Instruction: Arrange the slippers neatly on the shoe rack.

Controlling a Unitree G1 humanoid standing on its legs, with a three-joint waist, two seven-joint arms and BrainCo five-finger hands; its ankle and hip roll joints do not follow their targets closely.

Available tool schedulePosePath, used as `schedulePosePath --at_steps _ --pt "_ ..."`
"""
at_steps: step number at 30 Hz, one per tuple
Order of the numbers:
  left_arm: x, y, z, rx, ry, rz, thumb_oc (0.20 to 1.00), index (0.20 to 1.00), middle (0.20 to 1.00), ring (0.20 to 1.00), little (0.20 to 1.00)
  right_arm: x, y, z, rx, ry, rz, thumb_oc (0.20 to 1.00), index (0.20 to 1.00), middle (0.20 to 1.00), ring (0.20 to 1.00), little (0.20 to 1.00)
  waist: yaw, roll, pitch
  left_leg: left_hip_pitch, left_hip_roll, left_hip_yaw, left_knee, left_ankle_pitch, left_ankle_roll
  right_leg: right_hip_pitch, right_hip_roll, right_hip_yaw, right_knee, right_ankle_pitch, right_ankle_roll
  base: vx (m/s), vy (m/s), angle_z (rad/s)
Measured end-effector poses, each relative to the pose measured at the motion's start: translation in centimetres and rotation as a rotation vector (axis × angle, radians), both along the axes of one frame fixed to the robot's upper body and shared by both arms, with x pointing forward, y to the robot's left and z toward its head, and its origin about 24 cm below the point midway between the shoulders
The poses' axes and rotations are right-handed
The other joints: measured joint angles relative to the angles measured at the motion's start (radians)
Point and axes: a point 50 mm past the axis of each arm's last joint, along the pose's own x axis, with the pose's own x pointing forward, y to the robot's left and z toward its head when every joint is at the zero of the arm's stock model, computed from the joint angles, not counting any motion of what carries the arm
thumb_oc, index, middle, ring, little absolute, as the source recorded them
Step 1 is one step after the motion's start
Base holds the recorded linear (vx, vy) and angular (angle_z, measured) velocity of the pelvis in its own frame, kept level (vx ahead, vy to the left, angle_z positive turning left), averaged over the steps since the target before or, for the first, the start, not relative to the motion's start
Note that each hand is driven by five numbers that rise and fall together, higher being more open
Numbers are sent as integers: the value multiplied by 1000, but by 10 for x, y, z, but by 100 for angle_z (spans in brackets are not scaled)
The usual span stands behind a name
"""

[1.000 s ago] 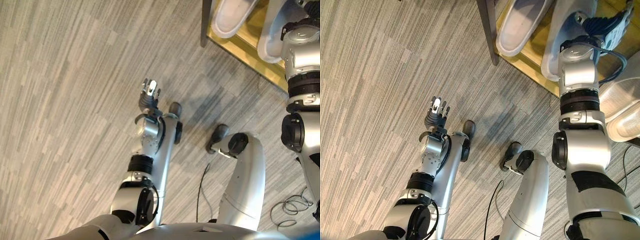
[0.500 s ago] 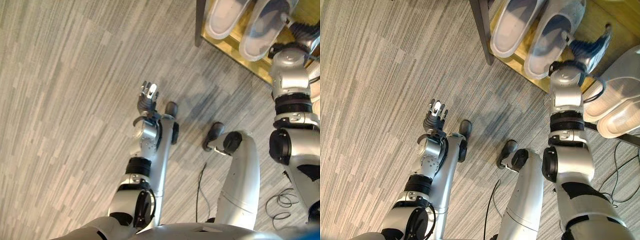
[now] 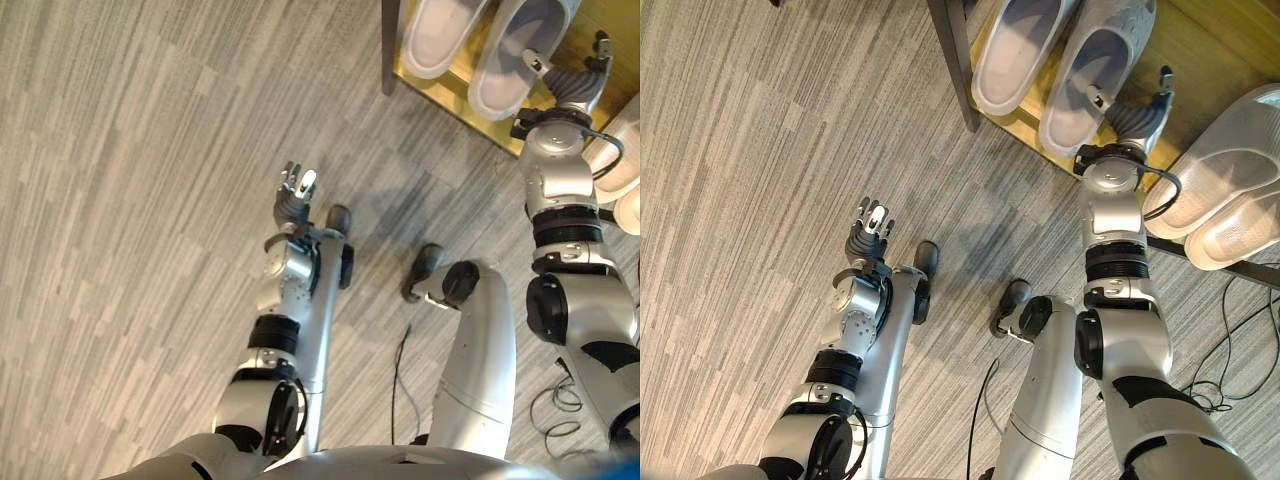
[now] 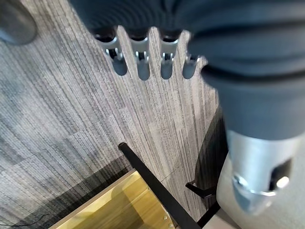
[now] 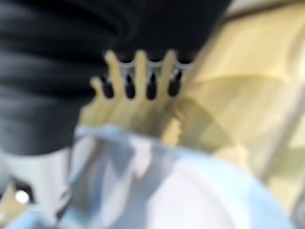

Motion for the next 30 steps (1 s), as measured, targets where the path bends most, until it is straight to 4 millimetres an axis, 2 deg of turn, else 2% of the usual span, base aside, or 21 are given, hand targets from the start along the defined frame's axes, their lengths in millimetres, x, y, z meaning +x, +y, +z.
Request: schedulePosePath --at_steps 6,20,30 --pt "0 2 -1 11 1 1 1000 1000 1000 1000 1000 2 5 1 -51 8 81 1000 1000 1000 1000 1000 -6 0 0 3 1 -1 0 0 0 3 1 -1 -1 0 -1 0 0 0" --pt "0 -3 0 69 -10 -22 1000 1000 1000 1000 1000 3 9 -4 -51 -6 107 1000 1000 1000 1000 1000 -1 2 -3 5 1 -2 -3 0 0 6 1 -3 -4 1 -1 0 0 0" --pt "-3 -8 -5 65 3 -30 1000 1000 1000 1000 1000 4 12 -7 19 -35 141 1000 1000 1000 1000 1000 15 12 -14 5 0 -2 -6 0 -1 7 0 -4 -4 0 -3 0 0 0"
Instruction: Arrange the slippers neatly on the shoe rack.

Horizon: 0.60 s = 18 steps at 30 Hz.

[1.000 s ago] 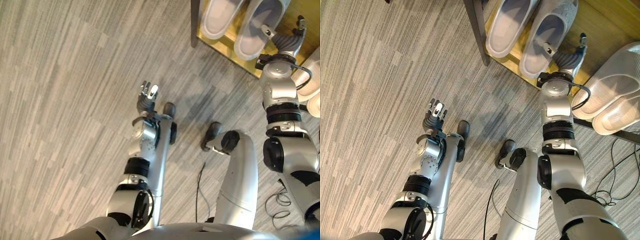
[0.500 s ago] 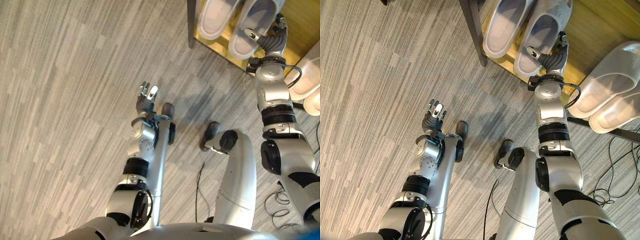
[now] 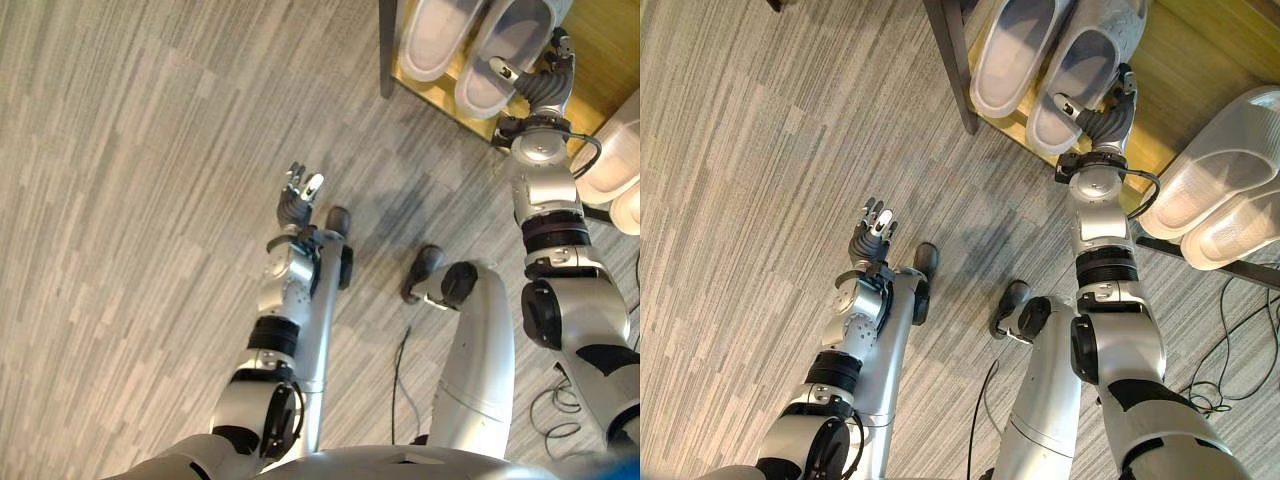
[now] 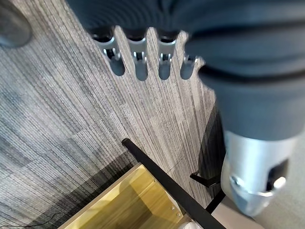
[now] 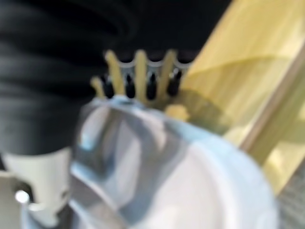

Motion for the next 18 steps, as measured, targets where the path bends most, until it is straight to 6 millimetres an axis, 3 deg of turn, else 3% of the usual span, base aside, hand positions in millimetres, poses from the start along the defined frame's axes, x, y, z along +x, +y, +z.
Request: schedulePosePath --at_steps 5,18 --pt "-2 -4 -7 6 23 -15 1000 1000 1000 1000 1000 2 6 -5 34 4 26 1000 1000 1000 1000 1000 7 13 -19 0 -1 -2 -1 1 -1 0 0 -1 0 0 -1 0 0 0" --pt "-4 -9 -8 10 21 -23 1000 1000 1000 1000 1000 1 2 -13 64 17 8 1000 1000 1000 1000 1000 6 11 -29 4 -2 -8 -13 6 0 9 -1 -9 -13 1 0 -8 6 0"
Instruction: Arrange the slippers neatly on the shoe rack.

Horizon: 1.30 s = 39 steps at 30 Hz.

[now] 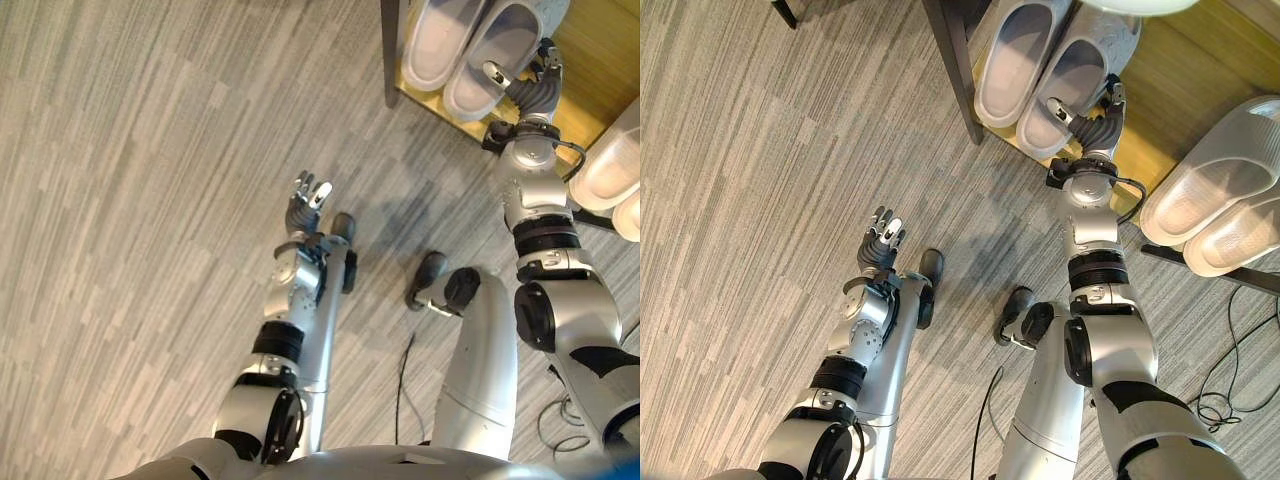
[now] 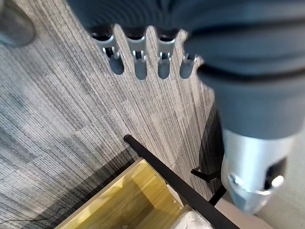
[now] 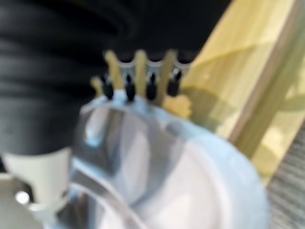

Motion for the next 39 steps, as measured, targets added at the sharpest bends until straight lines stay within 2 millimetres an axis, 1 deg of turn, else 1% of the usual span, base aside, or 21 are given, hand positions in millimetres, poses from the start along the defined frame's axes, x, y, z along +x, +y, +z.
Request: schedulePosePath --at_steps 3,7,11,14,15,17,18,19,20,21,23,24,25,26,28,29,31,33,35,38,39 --pt "-1 0 -1 -3 1 4 1000 1000 1000 1000 1000 -5 -2 -10 -12 -8 8 1000 1000 1000 1000 1000 -1 -3 -3 5 1 -4 -15 6 1 9 1 -7 -21 10 1 -39 43 -3" --pt "-2 2 -2 -3 3 11 1000 1000 1000 1000 1000 -17 1 -39 -134 4 72 1000 1000 1000 1000 1000 -22 -4 -7 17 2 -9 -61 28 8 30 7 -21 -80 38 11 -49 63 -6" --pt "-3 0 -4 -12 2 16 1000 1000 1000 1000 1000 -26 5 -64 -134 19 104 1000 1000 1000 1000 1000 -39 -4 -26 23 10 -21 -97 42 10 49 17 -40 -136 65 17 -46 61 -11" --pt "-3 3 -5 -19 1 27 1000 1000 1000 1000 1000 -36 12 -96 -170 87 145 1000 1000 1000 1000 1000 -58 -5 -29 73 11 -28 -155 63 17 107 24 -58 -207 91 26 -74 49 -6" --pt "-3 3 -8 -16 9 28 1000 1000 1000 1000 1000 -42 14 -110 -201 128 161 1000 1000 1000 1000 1000 -60 -5 -29 103 11 -28 -182 68 17 137 25 -61 -234 101 29 -144 45 -4" --pt "-4 6 -12 -7 27 34 1000 1000 1000 1000 1000 -50 21 -133 -237 190 202 1000 1000 1000 1000 1000 -67 -5 -29 168 11 -34 -251 93 17 206 31 -74 -305 125 39 -123 40 -3" --pt "-5 7 -15 -3 33 34 1000 1000 1000 1000 1000 -58 25 -150 -247 232 226 1000 1000 1000 1000 1000 -70 -5 -29 223 13 -41 -308 113 15 264 39 -88 -367 147 44 -50 43 -9" --pt "-14 9 -27 10 57 30 1000 1000 1000 1000 1000 -77 33 -184 -252 326 279 1000 1000 1000 1000 1000 -78 -12 -49 324 21 -46 -400 138 15 369 55 -103 -469 181 57 -29 46 -11" --pt "-22 10 -38 19 85 21 1000 1000 1000 1000 1000 -89 37 -201 -234 369 297 1000 1000 1000 1000 1000 -82 -17 -76 361 21 -44 -422 138 16 406 57 -104 -494 184 57 -28 46 -12" --pt "-29 10 -47 28 110 8 1000 1000 1000 1000 1000 -102 42 -218 -219 415 316 1000 1000 1000 1000 1000 -89 -18 -100 408 24 -46 -459 141 15 455 66 -105 -536 193 64 0 17 -11" --pt "-45 8 -66 58 164 -35 1000 1000 1000 1000 1000 -121 49 -242 -211 493 360 1000 1000 1000 1000 1000 -92 -15 -118 526 34 -47 -553 166 14 576 82 -117 -642 228 81 28 18 -14" --pt "-52 6 -75 62 190 -50 1000 1000 1000 1000 1000 -133 50 -255 -205 546 375 1000 1000 1000 1000 1000 -98 -14 -155 549 36 -46 -577 173 16 600 89 -114 -674 240 82 52 25 -8" --pt "-61 5 -86 95 229 -90 1000 1000 1000 1000 1000 -142 51 -267 -177 587 377 1000 1000 1000 1000 1000 -109 -13 -179 613 38 -46 -632 181 16 664 95 -120 -730 254 84 77 16 -4" --pt "-66 4 -90 117 242 -110 1000 1000 1000 1000 1000 -147 53 -273 -159 610 381 1000 1000 1000 1000 1000 -110 -12 -180 666 39 -46 -678 201 16 715 101 -123 -776 271 85 59 9 -5" --pt "-78 -1 -102 142 279 -147 1000 1000 1000 1000 1000 -163 54 -289 -136 668 392 1000 1000 1000 1000 1000 -112 -3 -198 766 43 -44 -743 214 18 819 110 -129 -851 293 87 77 10 -7" --pt "-87 -7 -110 161 300 -194 1000 1000 1000 1000 1000 -176 55 -300 -114 721 391 1000 1000 1000 1000 1000 -115 4 -232 821 45 -42 -782 218 20 875 124 -128 -901 307 93 105 -1 -11" --pt "-98 -13 -120 191 331 -253 1000 1000 1000 1000 1000 -188 55 -311 -104 774 397 1000 1000 1000 1000 1000 -114 19 -257 897 54 -36 -854 240 22 954 141 -126 -983 339 98 125 -6 -14" --pt "-106 -19 -127 208 363 -309 1000 1000 1000 1000 1000 -195 54 -320 -105 822 398 1000 1000 1000 1000 1000 -124 25 -270 977 59 -26 -923 265 20 1025 151 -122 -1050 365 97 143 6 -14" --pt "-116 -22 -135 225 392 -345 1000 1000 1000 1000 1000 -202 51 -327 -88 851 380 1000 1000 1000 1000 1000 -131 30 -275 1033 65 -20 -956 268 19 1076 156 -119 -1084 376 97 70 -2 -13" --pt "-149 -32 -155 257 480 -455 1000 1000 1000 1000 1000 -232 39 -348 -67 975 337 1000 1000 1000 1000 1000 -137 44 -317 1140 71 -10 -1027 278 17 1175 169 -109 -1149 389 95 106 -14 -13" --pt "-157 -38 -159 286 496 -506 1000 1000 1000 1000 1000 -242 35 -355 -52 1026 319 1000 1000 1000 1000 1000 -135 49 -321 1194 76 -3 -1065 293 14 1227 174 -109 -1185 400 95 94 -15 -10"
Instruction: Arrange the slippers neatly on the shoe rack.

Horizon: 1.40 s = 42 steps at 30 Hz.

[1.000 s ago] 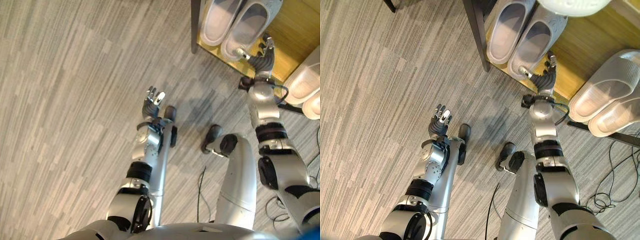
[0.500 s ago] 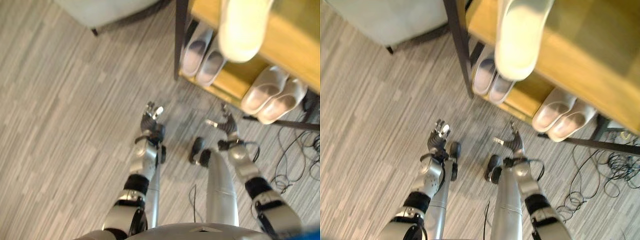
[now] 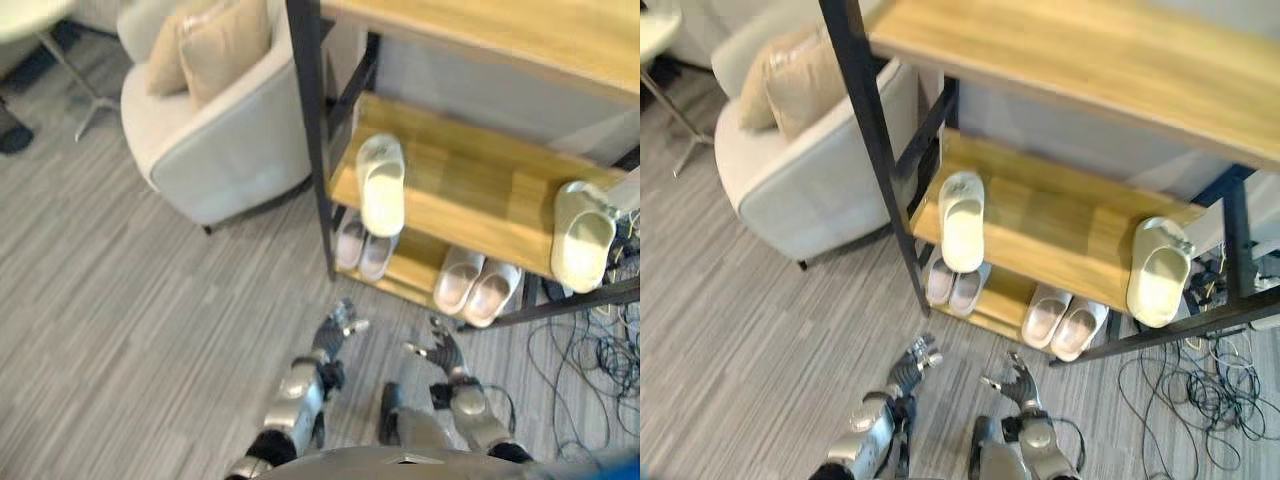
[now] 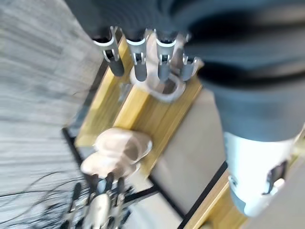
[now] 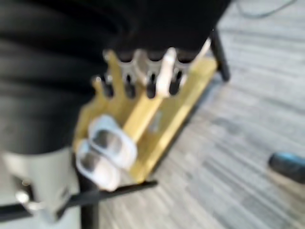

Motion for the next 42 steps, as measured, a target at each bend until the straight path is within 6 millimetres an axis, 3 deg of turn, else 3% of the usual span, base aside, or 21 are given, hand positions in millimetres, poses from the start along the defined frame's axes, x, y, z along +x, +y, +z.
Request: schedulePosePath --at_steps 2,4,6,10,17,21,24,29,35,40,42 --pt "-15 -6 -6 6 29 -76 1000 1000 1000 1000 1000 -15 -4 -7 -7 52 -6 1000 1000 1000 1000 1000 0 17 -33 46 4 3 -36 6 -2 39 10 3 -23 3 -1 98 -30 -11" --pt "-15 -4 -4 77 -14 -162 1000 1000 1000 1000 1000 -24 -5 -12 13 89 -20 1000 1000 1000 1000 1000 0 28 -36 116 15 12 -98 36 -9 91 20 9 -67 23 -8 60 -45 -12" --pt "-9 0 6 174 -112 -240 1000 1000 1000 1000 1000 -34 -5 -16 43 125 -63 1000 1000 1000 1000 1000 0 32 -42 184 23 10 -159 59 -16 150 34 7 -105 33 -14 19 -21 -5" --pt "10 1 18 271 -222 -203 1000 1000 1000 1000 1000 -56 -3 -25 66 211 -60 1000 1000 1000 1000 1000 -5 54 -63 213 37 13 -204 83 -27 174 55 10 -148 54 -18 -10 -18 -7" --pt "26 -20 46 244 -371 -239 1000 1000 1000 1000 1000 -61 -8 -28 89 242 -83 1000 1000 1000 1000 1000 -31 74 -48 244 50 20 -241 109 -34 193 71 16 -170 75 -22 -7 -6 -4" --pt "44 -48 75 197 -502 -323 1000 1000 1000 1000 1000 -57 -14 -26 96 238 -64 1000 1000 1000 1000 1000 -57 98 -30 279 53 67 -253 109 -32 208 74 63 -189 90 -19 -4 0 -32" --pt "47 -62 84 219 -555 -398 1000 1000 1000 1000 1000 -56 -16 -26 98 236 -76 1000 1000 1000 1000 1000 -66 103 -28 288 52 84 -254 107 -29 216 74 74 -198 96 -17 -7 -1 -14" --pt "61 -66 98 273 -642 -414 1000 1000 1000 1000 1000 -53 -16 -24 110 216 -92 1000 1000 1000 1000 1000 -91 111 -25 301 50 101 -254 102 -23 219 74 96 -198 101 -12 6 -5 -12" --pt "104 -29 121 481 -756 -223 1000 1000 1000 1000 1000 -52 -18 -22 116 200 -116 1000 1000 1000 1000 1000 -111 118 -20 306 51 116 -256 101 -23 219 74 108 -200 100 -7 20 0 -4" --pt "131 -2 120 676 -743 -106 1000 1000 1000 1000 1000 -51 -17 -22 130 188 -146 1000 1000 1000 1000 1000 -128 118 -20 300 51 130 -255 99 -23 209 76 125 -207 113 -12 29 0 -10" --pt "142 7 133 754 -806 -52 1000 1000 1000 1000 1000 -49 -15 -21 134 182 -145 1000 1000 1000 1000 1000 -142 113 -22 295 51 138 -255 96 -21 206 76 132 -218 123 -10 34 -8 -9"
